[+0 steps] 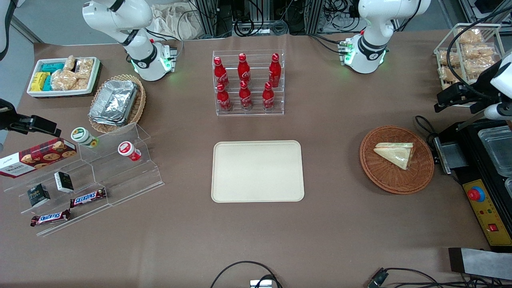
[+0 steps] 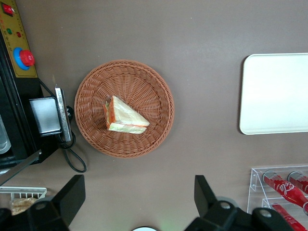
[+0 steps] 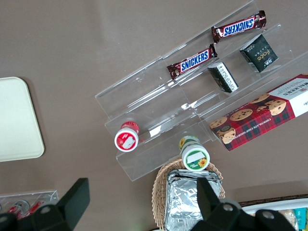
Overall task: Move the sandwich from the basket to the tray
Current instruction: 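Move the open left gripper over the wrapped sandwich in the basket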
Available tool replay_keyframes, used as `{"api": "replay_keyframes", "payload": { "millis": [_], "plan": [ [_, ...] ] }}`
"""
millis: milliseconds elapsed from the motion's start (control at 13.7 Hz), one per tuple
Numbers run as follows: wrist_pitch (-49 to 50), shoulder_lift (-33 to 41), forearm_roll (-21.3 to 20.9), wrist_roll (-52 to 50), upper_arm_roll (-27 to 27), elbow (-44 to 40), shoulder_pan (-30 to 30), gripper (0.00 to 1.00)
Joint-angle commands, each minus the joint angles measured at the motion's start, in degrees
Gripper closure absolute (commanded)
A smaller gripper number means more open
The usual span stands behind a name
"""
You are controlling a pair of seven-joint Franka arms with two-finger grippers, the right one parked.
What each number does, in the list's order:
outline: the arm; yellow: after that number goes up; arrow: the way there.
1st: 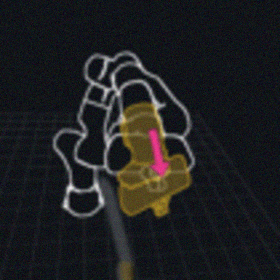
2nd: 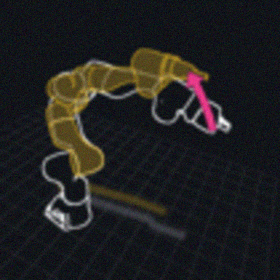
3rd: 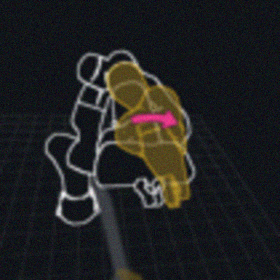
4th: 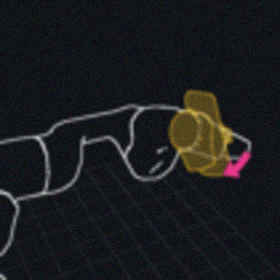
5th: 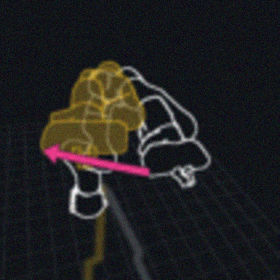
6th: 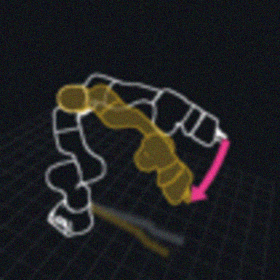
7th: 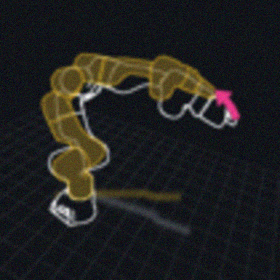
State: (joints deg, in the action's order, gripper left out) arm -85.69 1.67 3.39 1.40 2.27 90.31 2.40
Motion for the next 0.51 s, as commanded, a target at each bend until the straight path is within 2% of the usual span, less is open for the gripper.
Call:
{"api": "replay_keyframes", "payload": {
  "millis": [0, 219, 438],
  "plan": [
    [1.1, -0.5, -1.0, -0.8, -0.3, -1.3, -0.3, 0.0],
    [1.1, -2.0, -2.6, -2.3, -0.3, -1.1, -0.2, 0.0],
    [0.0, -4.0, -4.8, -10.9, -0.3, 1.6, -0.2, 0.0]
  ]
}}
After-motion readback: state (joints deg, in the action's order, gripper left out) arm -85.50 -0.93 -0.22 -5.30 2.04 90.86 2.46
